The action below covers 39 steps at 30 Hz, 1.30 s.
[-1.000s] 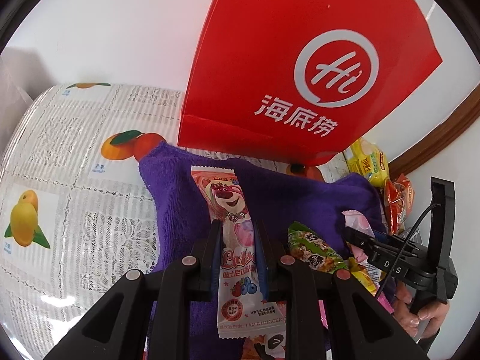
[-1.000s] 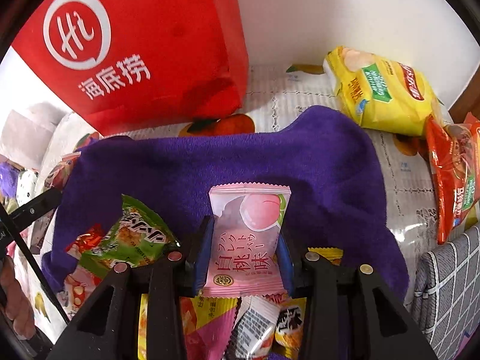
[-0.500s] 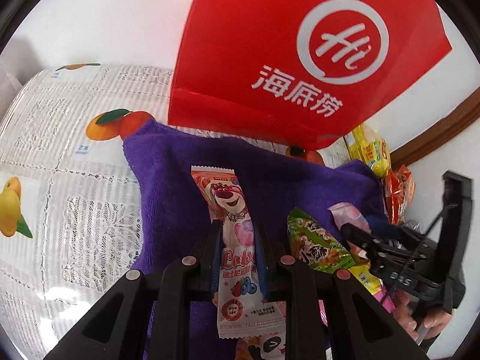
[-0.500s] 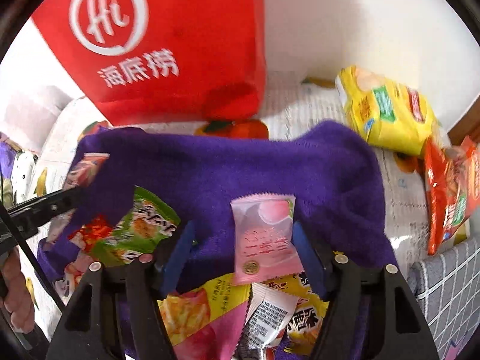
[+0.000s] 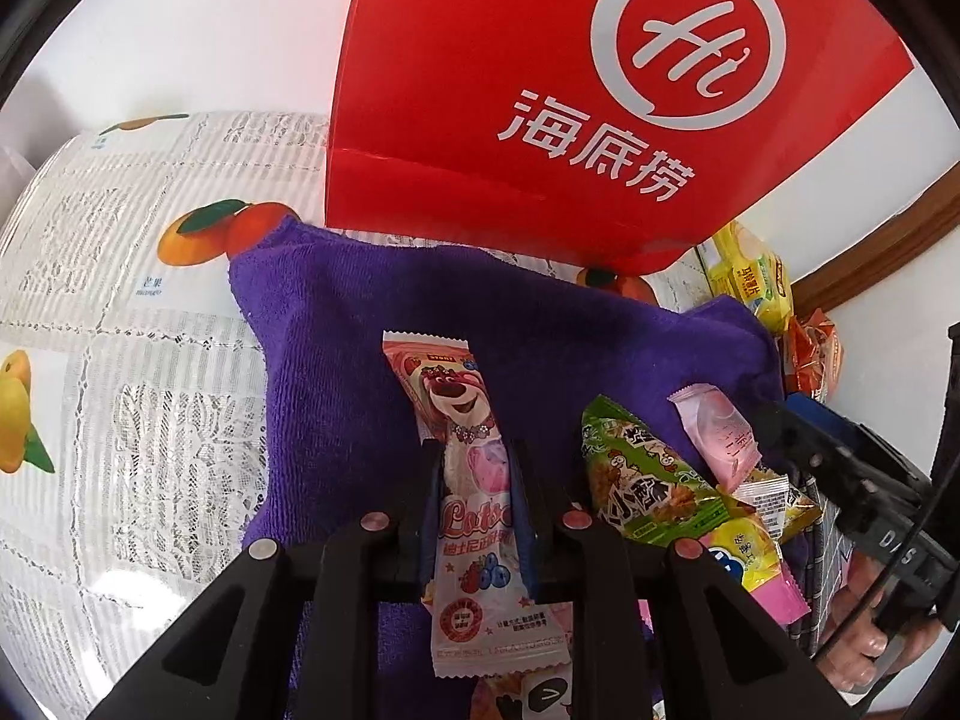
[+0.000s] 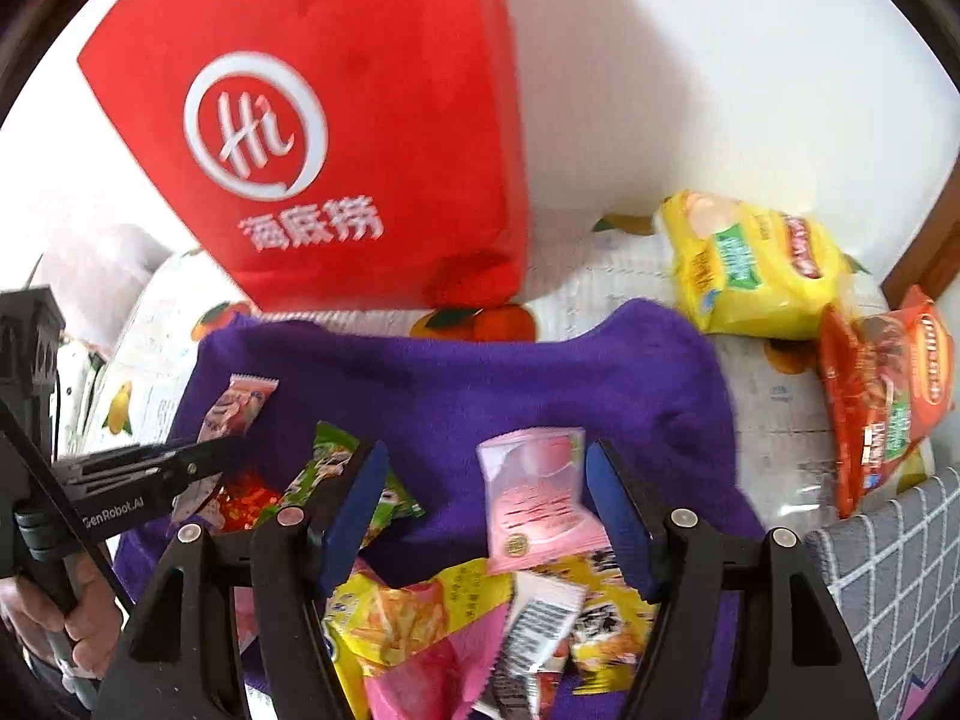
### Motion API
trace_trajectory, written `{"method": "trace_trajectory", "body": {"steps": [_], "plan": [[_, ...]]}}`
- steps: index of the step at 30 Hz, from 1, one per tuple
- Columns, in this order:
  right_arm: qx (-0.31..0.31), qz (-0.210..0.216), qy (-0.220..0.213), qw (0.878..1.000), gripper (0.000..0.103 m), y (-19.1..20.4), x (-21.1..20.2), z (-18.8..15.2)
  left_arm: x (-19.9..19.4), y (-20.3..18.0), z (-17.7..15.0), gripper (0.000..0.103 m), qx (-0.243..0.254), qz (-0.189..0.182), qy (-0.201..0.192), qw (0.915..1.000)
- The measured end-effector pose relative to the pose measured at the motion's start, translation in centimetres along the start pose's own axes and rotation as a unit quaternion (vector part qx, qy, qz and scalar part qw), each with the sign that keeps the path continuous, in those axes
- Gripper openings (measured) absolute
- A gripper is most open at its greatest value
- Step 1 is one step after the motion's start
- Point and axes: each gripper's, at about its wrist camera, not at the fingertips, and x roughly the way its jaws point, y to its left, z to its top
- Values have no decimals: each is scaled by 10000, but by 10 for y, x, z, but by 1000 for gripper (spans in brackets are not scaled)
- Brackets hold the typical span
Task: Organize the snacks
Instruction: 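Open the right gripper to drop the peach packet while the left drops the lollipop on the towel, then move the right gripper toward the blue and pink packets on the bedspread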
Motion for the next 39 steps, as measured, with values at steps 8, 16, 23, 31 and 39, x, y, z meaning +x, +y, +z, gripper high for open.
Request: {"method": "trace_trajectory", "body": {"steps": [8,16,23,31,39], "plan": [[337,71,-304,9989,65,-13,-18,-2,-1,-4,-1,37,79,-219,37,9997],[411,30,-569,9975,55,-8,-43,-13,-25,-5,-2,60,122,-125,-268,9995],[348,496,-518,9968,53,9,-75,-58,-55,-7,-2,60,130,-31,-403,9991],[279,489,-90,9984,53,33,-100,-152,-108,-20,-20,63,260,-130,-764,9966],[104,733,290,9968,53,71,-88,-228,-142,-14,-81,64,452,68,-960,9943]]}}
